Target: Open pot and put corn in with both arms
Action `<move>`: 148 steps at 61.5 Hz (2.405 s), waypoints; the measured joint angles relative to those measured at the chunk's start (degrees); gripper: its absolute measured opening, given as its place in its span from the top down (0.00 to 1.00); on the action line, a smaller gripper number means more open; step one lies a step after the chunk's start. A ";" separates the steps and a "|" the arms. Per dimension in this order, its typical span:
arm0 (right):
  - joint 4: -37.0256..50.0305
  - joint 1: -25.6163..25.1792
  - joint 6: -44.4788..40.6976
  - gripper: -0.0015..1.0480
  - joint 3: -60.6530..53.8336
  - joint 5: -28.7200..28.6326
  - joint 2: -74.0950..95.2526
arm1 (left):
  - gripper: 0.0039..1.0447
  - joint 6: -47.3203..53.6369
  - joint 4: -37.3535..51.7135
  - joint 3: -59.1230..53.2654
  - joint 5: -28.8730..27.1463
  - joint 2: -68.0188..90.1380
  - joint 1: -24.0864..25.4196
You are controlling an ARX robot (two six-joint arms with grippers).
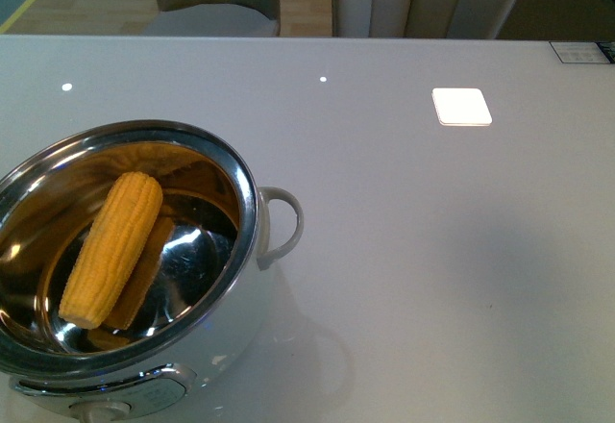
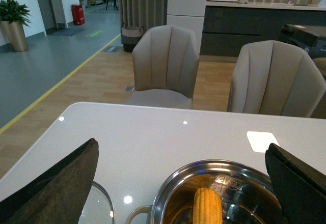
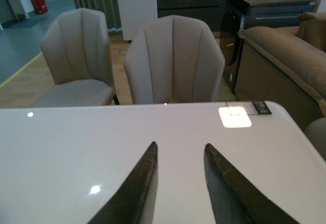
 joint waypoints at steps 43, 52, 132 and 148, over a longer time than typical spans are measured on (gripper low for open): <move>-15.69 -5.33 -1.22 0.98 -8.46 -5.49 -25.18 | 0.07 0.00 0.00 0.00 0.00 0.00 0.00; -21.05 -5.33 -1.22 0.98 -8.46 -5.49 -30.95 | 0.07 0.00 0.00 0.00 -0.02 0.00 0.00; -47.80 -5.33 -1.31 0.58 -8.46 -5.49 -57.72 | 0.07 0.02 0.00 0.00 -0.02 0.00 0.00; -47.80 -5.33 -1.31 0.15 -8.46 -5.46 -57.75 | 0.07 0.02 0.00 0.00 -0.02 0.00 0.00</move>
